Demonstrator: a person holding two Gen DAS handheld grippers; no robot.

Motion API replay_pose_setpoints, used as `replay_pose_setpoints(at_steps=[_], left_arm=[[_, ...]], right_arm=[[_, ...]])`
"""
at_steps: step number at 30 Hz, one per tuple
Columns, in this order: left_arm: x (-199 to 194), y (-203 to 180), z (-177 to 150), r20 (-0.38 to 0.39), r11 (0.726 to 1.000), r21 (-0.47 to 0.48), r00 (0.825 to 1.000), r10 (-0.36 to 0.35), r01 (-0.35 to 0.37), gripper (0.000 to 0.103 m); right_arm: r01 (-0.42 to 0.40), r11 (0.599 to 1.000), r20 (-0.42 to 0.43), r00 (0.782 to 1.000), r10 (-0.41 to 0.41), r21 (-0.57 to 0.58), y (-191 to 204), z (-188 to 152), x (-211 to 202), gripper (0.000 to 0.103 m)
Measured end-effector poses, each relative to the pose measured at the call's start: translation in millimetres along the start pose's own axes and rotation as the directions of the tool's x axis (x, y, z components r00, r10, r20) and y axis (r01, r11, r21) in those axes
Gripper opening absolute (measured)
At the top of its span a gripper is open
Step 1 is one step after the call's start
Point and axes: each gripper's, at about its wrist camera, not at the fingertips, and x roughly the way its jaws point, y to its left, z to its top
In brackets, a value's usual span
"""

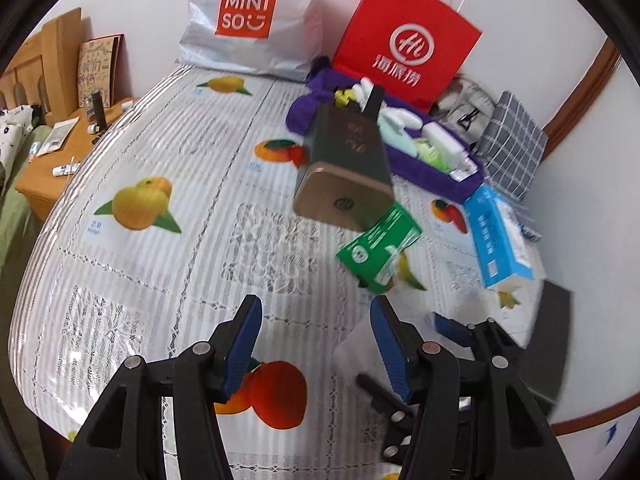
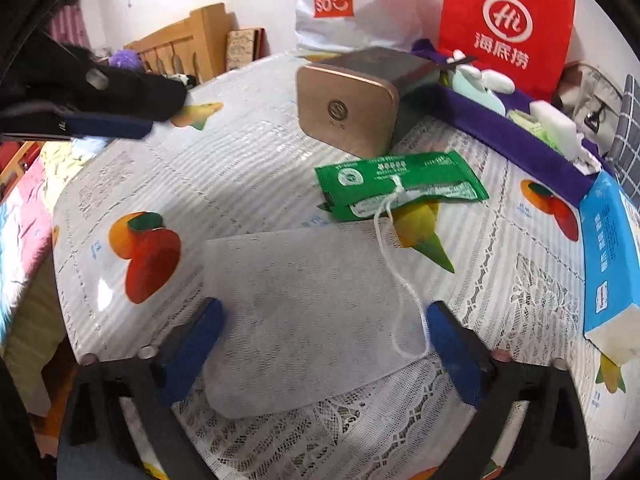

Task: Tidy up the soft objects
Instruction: 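Reach the right gripper to the white mesh bag and close on it, then close the left gripper on the green snack packet while right holds mesh bag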

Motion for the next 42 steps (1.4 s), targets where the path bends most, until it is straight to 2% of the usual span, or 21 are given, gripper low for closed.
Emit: replay_pose_setpoints(at_steps=[2,3,5,6,10,11,14,18,23,26,30,35,37,38,42], left_arm=[[3.8,-0.1,-1.5,-0.006,1.000,0.002,1.000,0.017,-0.017,0.054],[5.1,0.6,-1.7,-0.011,1.000,-0.006,1.000,0.016,-0.016,0.054],[7.2,-0.1,-2.4,-0.019,1.000,-0.006,1.000,0.018,-0.018,0.054],[7.7,-0.8,-2.4,-0.018,1.000,-0.002,0.999,0.027,-0.027,0.054],[14.0,-5.9,-3.3,-0.020,0.999,0.015,0.999,0.050,-0.050,0.054],[16.6,-7.4,-3.2,-0.021,0.999,0.019,0.998,0.051,-0.050,0.054],[27.6,-16.7,-3.1,-0.016,0.996,0.057,0.997,0.069,-0.068,0.054],[50.2,-36.3,-2.4,-0.022,0.981,0.148,0.991,0.131,-0.126,0.054],[65.8,-58.2,4.9,-0.023,0.974,0.205,0.995,0.098,-0.091,0.054],[75.3,-73.4,12.8,-0.017,0.968,0.240,0.997,0.073,-0.067,0.054],[93.3,-91.8,19.3,-0.024,0.944,0.314,0.994,0.111,-0.098,0.054],[115.4,-104.0,21.5,-0.043,0.917,0.377,0.987,0.154,-0.126,0.057],[120.5,-107.8,20.9,-0.020,0.905,0.398,0.985,0.174,-0.152,0.067],[122.3,-109.6,20.7,-0.008,0.901,0.402,0.984,0.180,-0.162,0.067],[124.0,-111.9,22.0,-0.012,0.911,0.386,0.986,0.164,-0.147,0.066]], right_arm=[[-0.004,1.000,0.009,1.000,0.004,-0.010,3.4,-0.4,-3.1,0.071],[-0.011,1.000,0.016,1.000,0.012,-0.019,5.5,-0.9,-4.6,0.067],[-0.017,0.999,0.028,0.999,0.018,-0.041,9.0,-2.3,-7.3,0.050],[-0.026,0.998,0.033,0.999,0.027,-0.048,9.7,-3.4,-8.8,0.045],[-0.045,0.999,0.035,0.998,0.046,-0.017,2.4,-8.9,-14.7,0.012],[-0.053,0.999,0.031,0.998,0.053,0.001,-1.5,-12.0,-17.4,0.008],[-0.041,0.998,0.027,0.999,0.040,0.043,-16.2,-23.1,-26.9,0.008],[-0.033,0.993,0.038,0.999,0.029,0.115,-45.8,-41.8,-45.7,0.008],[0.016,0.974,0.064,0.997,-0.031,0.225,-90.7,-64.4,-68.9,0.008],[0.001,0.956,0.076,0.997,-0.024,0.293,-115.5,-75.8,-74.4,0.008],[-0.006,0.930,0.089,0.996,-0.029,0.368,-139.9,-87.3,-76.4,0.008],[0.021,0.915,0.075,0.996,-0.056,0.403,-158.2,-97.5,-78.4,0.008],[0.015,0.909,0.080,0.995,-0.053,0.416,-164.2,-101.1,-79.6,0.008],[0.008,0.907,0.084,0.995,-0.048,0.421,-167.0,-102.1,-79.8,0.008],[0.020,0.909,0.089,0.994,-0.062,0.417,-168.4,-105.4,-81.5,0.008]])
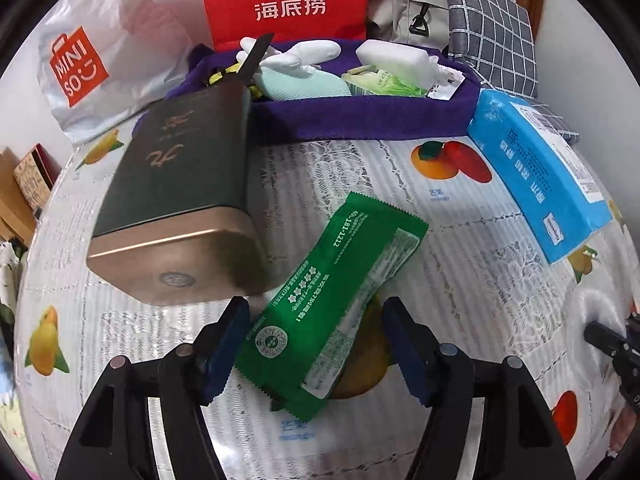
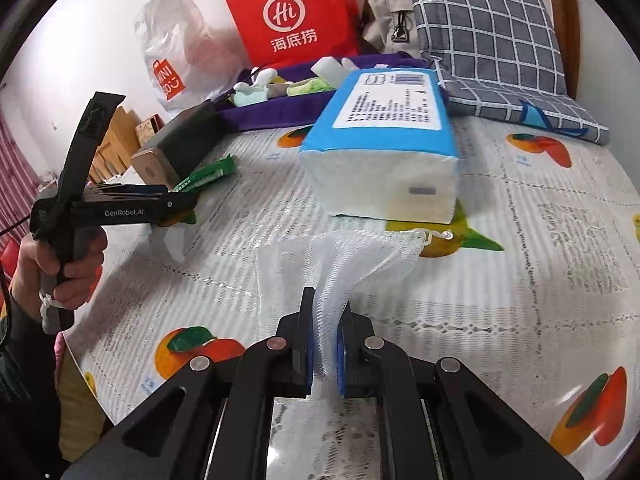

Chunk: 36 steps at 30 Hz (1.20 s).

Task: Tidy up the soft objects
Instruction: 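Close the left gripper on the green snack packet while right holds mesh bag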

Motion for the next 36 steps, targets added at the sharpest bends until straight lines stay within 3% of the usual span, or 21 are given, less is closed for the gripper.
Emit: replay_pose_setpoints(at_steps=[3,21,25,30,36], left_arm=[[-3.3,-5.1,-1.9,-0.002,1.000,0.018,1.000,-0.010,0.010,0.051],[-33.0,-37.6,-43.0,-0.033,0.997,0.052,0.998,-0.062,0.063,0.051],[-37.6,-36.5,-43.3,-0.031,0.993,0.049,0.994,-0.103,0.105,0.055],[-36.0,-38.1,-35.3,-0.023,0.994,0.067,0.996,-0.082,0.083,0.056],[-24.6,-53.1,-24.4,-0.037,0.984,0.150,0.995,-0.090,0.094,0.058]], right_arm=[[-0.009,1.000,0.005,1.000,0.009,0.002,-0.9,-1.4,-0.8,0.008],[0.034,0.999,-0.007,0.999,-0.033,0.023,0.9,-8.2,-8.0,0.008],[0.053,0.998,-0.012,0.999,-0.052,0.021,1.5,-11.3,-12.3,0.009],[0.065,0.998,-0.016,0.998,-0.065,0.018,2.3,-15.2,-16.4,0.009],[0.065,0.998,-0.013,0.998,-0.065,0.016,2.1,-16.8,-18.5,0.009]])
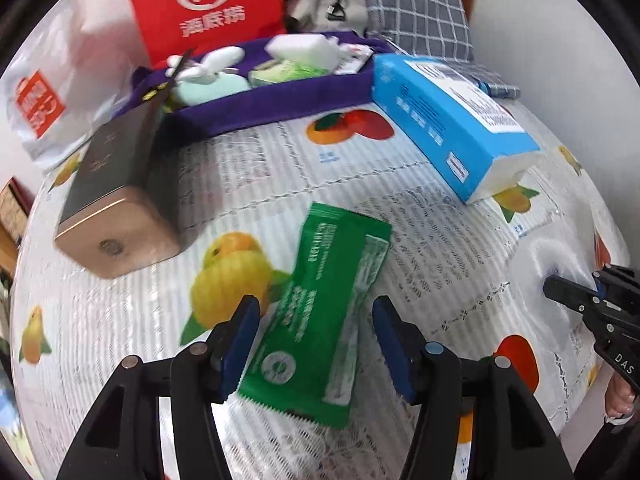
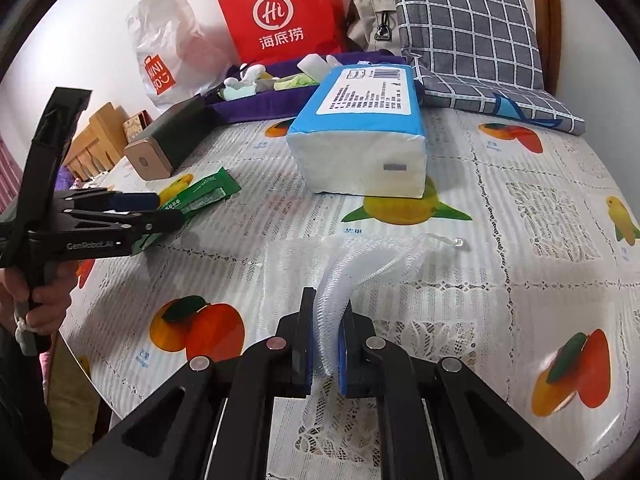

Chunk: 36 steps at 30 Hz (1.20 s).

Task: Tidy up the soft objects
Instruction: 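Close the left gripper on the green snack packet while right holds mesh bag, then carry the green packet with left gripper while right carries mesh bag to towel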

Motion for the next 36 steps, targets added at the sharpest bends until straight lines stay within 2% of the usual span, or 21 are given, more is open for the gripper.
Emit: replay_pose_setpoints(at_steps=[5,6,7,8,11,14,22,36], left_arm=[[7.8,-6.2,5.9,0.000,1.000,0.004,1.000,-0.006,0.006,0.059],[8.0,-6.8,6.2,0.000,1.000,-0.001,1.000,-0.004,0.004,0.057],[7.0,-6.6,6.3,0.004,1.000,-0.011,1.000,-0.002,0.002,0.042],[5.4,-6.3,5.9,0.010,1.000,-0.020,1.000,0.000,0.000,0.036],[1.5,-4.6,3.4,0.010,0.999,-0.042,1.000,0.028,-0.027,0.027],[-4.3,1.3,-1.2,-0.001,0.996,-0.081,0.999,0.044,-0.044,0.027],[-33.2,14.5,-12.3,0.028,0.986,-0.164,1.000,0.015,-0.010,0.026],[-87.6,33.2,11.1,0.146,0.975,-0.224,0.989,0.032,0.002,0.026]], right_arm=[[-0.007,1.000,-0.002,1.000,0.007,-0.003,1.3,0.6,1.2,0.009],[-0.009,1.000,-0.001,1.000,0.009,-0.002,1.5,0.9,1.2,0.009],[-0.010,1.000,-0.001,1.000,0.010,-0.001,1.7,1.4,1.3,0.009],[-0.011,1.000,-0.002,1.000,0.011,-0.001,1.7,1.8,1.3,0.009],[-0.011,1.000,-0.003,1.000,0.011,0.002,1.7,3.8,0.8,0.009],[-0.011,1.000,0.002,1.000,0.011,0.004,2.2,8.1,-1.5,0.009],[-0.004,1.000,0.028,1.000,0.004,-0.006,7.6,22.8,-14.6,0.009],[0.016,0.999,0.111,0.994,-0.010,-0.047,28.0,75.2,-52.1,0.009]])
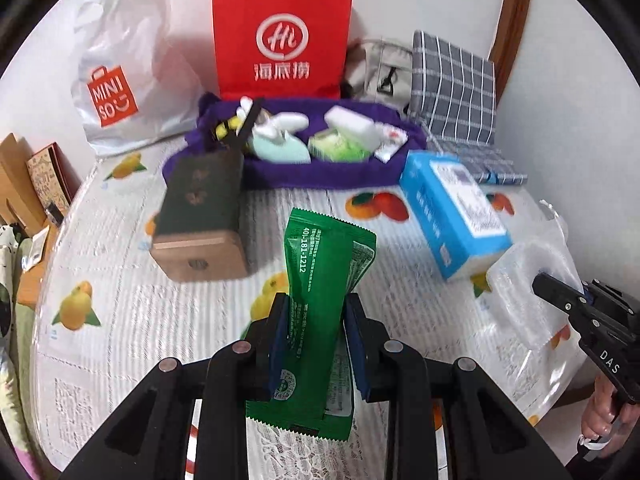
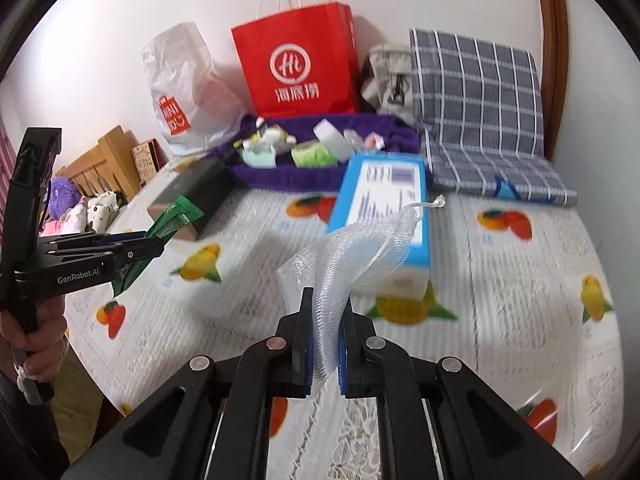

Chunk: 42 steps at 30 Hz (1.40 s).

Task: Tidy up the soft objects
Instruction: 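Carry the green packet with left gripper while right carries mesh bag to towel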

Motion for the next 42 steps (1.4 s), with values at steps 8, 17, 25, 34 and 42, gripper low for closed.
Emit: replay_pose_setpoints(at_steps=[8,17,25,34,42], left_arm=[[-24.6,6.3,29.2,0.092,1.000,-0.009,0.996,0.015,-0.015,0.026],[-29.9,15.5,63.2,0.119,0.999,-0.035,0.993,-0.010,0.014,0.026],[-18.7,32.0,98.3,0.135,0.998,-0.070,0.991,0.005,0.004,0.026],[13.3,59.7,139.0,0.111,0.992,-0.122,0.994,0.004,0.010,0.026],[37.5,60.4,173.0,0.105,0.993,-0.120,0.994,-0.003,0.016,0.026]], right_arm=[[0.013,1.000,0.050,0.999,-0.011,-0.029,13.1,44.0,-7.2,0.009],[0.040,0.999,0.093,0.995,-0.039,-0.009,9.0,92.3,-5.8,0.009],[0.057,0.998,0.093,0.994,-0.057,0.004,1.5,129.2,10.1,0.009],[0.060,0.998,0.089,0.994,-0.060,0.005,-4.8,170.8,40.8,0.009],[0.048,0.998,0.098,0.994,-0.051,0.031,-18.8,203.1,73.7,0.009]])
